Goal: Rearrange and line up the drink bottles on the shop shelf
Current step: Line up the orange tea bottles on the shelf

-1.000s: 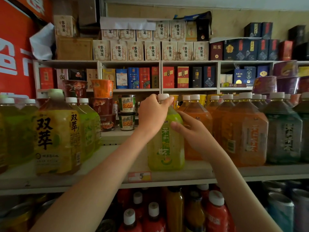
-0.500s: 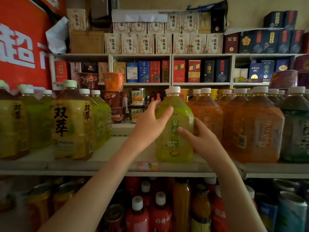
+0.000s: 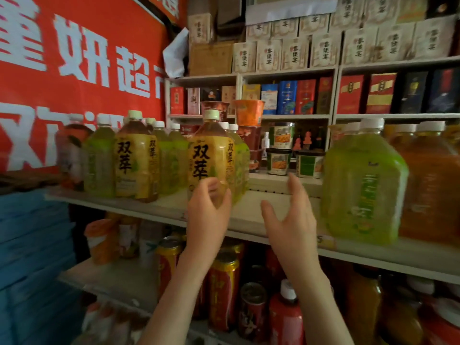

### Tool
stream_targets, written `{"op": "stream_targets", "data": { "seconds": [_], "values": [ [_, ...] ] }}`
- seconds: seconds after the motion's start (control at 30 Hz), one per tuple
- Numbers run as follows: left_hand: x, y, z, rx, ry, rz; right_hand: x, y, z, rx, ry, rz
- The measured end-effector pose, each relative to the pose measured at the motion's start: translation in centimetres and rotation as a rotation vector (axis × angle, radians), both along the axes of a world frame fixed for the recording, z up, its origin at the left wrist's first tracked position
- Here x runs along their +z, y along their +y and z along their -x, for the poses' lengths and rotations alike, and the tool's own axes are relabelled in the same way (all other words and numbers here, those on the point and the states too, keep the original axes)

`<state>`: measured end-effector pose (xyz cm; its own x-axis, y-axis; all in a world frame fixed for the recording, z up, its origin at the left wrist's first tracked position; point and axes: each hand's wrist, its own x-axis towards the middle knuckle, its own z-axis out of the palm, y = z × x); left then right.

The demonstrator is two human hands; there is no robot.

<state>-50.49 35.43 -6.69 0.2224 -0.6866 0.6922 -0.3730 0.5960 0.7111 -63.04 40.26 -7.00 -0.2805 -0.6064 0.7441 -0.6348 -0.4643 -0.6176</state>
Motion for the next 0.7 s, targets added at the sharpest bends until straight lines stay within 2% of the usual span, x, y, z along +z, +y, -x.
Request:
{"op": "stream_targets", "data": {
  "seconds": [0.13,0.23,0.43,0.57,0.7],
  "values": [
    [-0.7,-0.5,-2.9,0.116,-0.002,-0.025,0.6,-3.4,-3.3,0.157,0.038,-0.158],
    [-1.4,-0.6,-4.3,0.116,-0.024,-0.06,2.6,-5.4,-5.0,0.205,0.044,-0.155],
    [-2.2,-0.8,-5.9,0.068,-0.04,-0.143,9.0,-9.3,-7.1,0.154,0.081,-0.005],
    [-2.1,-1.3,-6.1,0.054,-0.094,-0.161,11.4,-11.6,-7.6,0.22,0.005,-0.05],
    [-2.0,-2.2,-5.9,0.039,-0.111,-0.188,12.4,-13.0,-7.9,0.198,0.032,-0.13]
  ]
}}
